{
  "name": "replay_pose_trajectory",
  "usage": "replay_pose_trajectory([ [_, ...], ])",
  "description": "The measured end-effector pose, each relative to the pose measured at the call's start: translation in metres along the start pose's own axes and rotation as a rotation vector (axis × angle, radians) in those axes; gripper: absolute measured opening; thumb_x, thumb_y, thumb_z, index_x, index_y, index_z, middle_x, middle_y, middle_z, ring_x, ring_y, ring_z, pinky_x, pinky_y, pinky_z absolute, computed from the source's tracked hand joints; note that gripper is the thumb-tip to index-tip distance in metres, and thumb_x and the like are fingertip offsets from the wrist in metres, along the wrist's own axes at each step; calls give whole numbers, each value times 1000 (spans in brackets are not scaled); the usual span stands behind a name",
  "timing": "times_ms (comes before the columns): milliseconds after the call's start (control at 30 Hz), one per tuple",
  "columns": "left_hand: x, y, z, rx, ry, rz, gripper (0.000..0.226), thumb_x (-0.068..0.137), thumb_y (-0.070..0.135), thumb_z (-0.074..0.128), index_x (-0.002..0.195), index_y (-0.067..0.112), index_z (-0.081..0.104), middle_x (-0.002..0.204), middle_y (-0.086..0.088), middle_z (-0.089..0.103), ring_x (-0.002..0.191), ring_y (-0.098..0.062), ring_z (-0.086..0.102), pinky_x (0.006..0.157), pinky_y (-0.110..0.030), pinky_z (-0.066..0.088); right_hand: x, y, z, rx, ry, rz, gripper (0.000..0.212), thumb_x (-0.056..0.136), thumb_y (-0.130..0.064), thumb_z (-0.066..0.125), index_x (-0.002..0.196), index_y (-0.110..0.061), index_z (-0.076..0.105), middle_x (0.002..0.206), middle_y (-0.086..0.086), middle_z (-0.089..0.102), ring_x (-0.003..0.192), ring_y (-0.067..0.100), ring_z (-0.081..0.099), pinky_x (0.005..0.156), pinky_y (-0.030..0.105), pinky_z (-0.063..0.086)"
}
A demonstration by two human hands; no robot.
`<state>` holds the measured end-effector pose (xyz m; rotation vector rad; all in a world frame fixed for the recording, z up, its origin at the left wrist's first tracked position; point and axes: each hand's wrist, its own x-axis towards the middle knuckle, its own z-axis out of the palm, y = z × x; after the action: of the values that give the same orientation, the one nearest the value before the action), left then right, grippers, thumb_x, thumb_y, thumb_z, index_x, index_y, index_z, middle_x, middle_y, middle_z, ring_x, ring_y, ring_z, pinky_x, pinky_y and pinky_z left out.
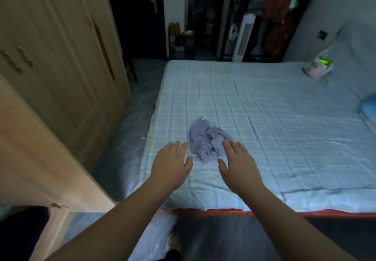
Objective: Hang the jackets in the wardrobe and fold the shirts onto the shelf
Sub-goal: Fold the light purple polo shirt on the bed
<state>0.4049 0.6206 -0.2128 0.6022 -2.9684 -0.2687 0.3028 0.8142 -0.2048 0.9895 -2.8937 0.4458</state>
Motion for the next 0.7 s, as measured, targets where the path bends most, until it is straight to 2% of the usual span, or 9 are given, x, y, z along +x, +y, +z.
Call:
replay_pose_trajectory([
  [133,22,15,22,-22,-43,35,73,90,54,17,148,18,42,152,-11,44,140,-31,39,114,-44,33,8,23,9,41,-37,67,62,99,-41,46,154,-19,29,159,7,32,149,28,23,118,43,26],
  [233,49,21,37,-53,-46,50,75,87,53,18,142,14,50,142,-13,54,130,-31,49,105,-44,41,29,39,16,43,-82,90,63,99,-42,44,155,-20,26,161,5,28,150,26,20,119,41,24],
  [433,130,17,62,-129,-83,49,76,86,55,17,138,12,53,135,-11,59,123,-31,53,100,-42,44,106,64,41,36,-120,75,60,98,-37,50,151,-13,36,156,11,37,146,32,29,116,44,30],
  [600,222,-8,95,-154,-132,8,63,88,49,25,117,7,63,110,-12,66,101,-34,62,82,-42,52,190,79,74,33,-192,53,57,96,-35,52,147,-12,42,151,12,43,141,33,36,114,43,34],
  [700,273,-18,115,-172,-185,-19,65,87,50,25,120,8,62,113,-12,66,103,-33,61,84,-43,53,239,92,96,45,-245,75,56,98,-37,48,147,-12,41,152,10,42,142,30,34,114,40,32],
])
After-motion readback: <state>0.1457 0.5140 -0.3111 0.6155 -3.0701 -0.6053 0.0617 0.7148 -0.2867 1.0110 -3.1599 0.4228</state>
